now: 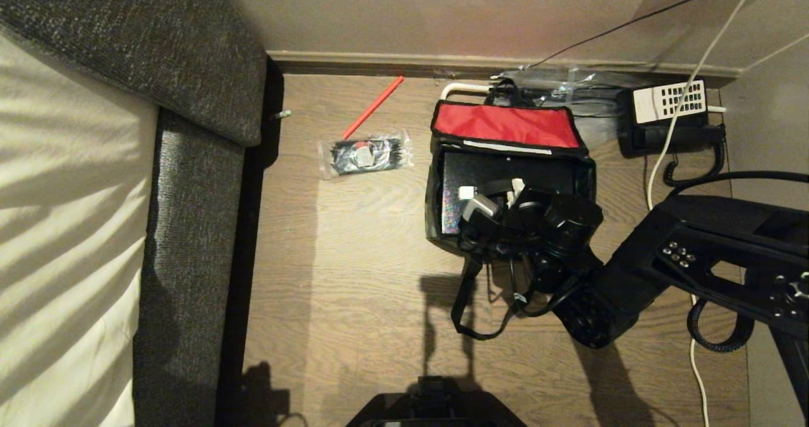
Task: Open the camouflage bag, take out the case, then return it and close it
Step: Grip the handle
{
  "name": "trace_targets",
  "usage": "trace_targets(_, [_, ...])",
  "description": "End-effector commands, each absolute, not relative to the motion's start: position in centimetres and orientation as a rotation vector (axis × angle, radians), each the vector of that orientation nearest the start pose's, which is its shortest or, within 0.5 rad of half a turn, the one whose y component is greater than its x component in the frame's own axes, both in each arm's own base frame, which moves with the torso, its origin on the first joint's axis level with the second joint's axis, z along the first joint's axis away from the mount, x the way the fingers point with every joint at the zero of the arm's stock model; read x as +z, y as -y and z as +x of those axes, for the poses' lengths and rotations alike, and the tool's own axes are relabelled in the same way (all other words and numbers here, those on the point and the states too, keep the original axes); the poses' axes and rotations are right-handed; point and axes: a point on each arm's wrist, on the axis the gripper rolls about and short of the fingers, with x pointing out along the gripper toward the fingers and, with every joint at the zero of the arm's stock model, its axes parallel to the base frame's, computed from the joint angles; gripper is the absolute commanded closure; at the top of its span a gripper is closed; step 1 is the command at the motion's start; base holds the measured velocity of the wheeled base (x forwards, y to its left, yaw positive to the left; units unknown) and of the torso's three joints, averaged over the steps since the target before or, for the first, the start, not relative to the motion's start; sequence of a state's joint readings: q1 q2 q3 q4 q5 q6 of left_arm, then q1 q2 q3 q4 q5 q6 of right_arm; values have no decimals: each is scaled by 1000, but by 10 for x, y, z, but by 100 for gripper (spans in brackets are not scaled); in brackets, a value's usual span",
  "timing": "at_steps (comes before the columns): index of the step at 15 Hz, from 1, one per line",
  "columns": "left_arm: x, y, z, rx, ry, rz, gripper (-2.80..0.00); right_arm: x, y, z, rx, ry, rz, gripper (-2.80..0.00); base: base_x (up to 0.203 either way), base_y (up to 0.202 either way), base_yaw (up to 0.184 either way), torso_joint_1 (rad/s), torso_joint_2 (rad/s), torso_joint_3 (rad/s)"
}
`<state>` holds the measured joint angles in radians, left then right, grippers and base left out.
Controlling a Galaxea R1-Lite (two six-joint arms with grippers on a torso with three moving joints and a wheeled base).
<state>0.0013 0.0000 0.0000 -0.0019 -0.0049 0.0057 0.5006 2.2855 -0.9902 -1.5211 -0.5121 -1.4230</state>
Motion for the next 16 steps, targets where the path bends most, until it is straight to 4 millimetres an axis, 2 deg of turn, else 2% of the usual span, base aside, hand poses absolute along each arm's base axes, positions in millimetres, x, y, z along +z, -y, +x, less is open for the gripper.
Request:
trace_targets(1, [75,0,-23,-3,1,6,0,109,-189,364,-158,172,-1303,0,0,0,0,0,0,0])
trace_targets(5, [75,0,-23,-3,2,6,0,120,-191,359,-166,192,-1290,0,0,0,0,0,0,0])
trace_targets(11, [75,0,-23,-3,2,6,0,125,-192,351,-156,200,-1287,0,0,0,0,0,0,0])
trace_targets(16, [75,0,-23,-3,2,6,0,107,-192,351,-121,159,-1319,0,0,0,0,0,0,0])
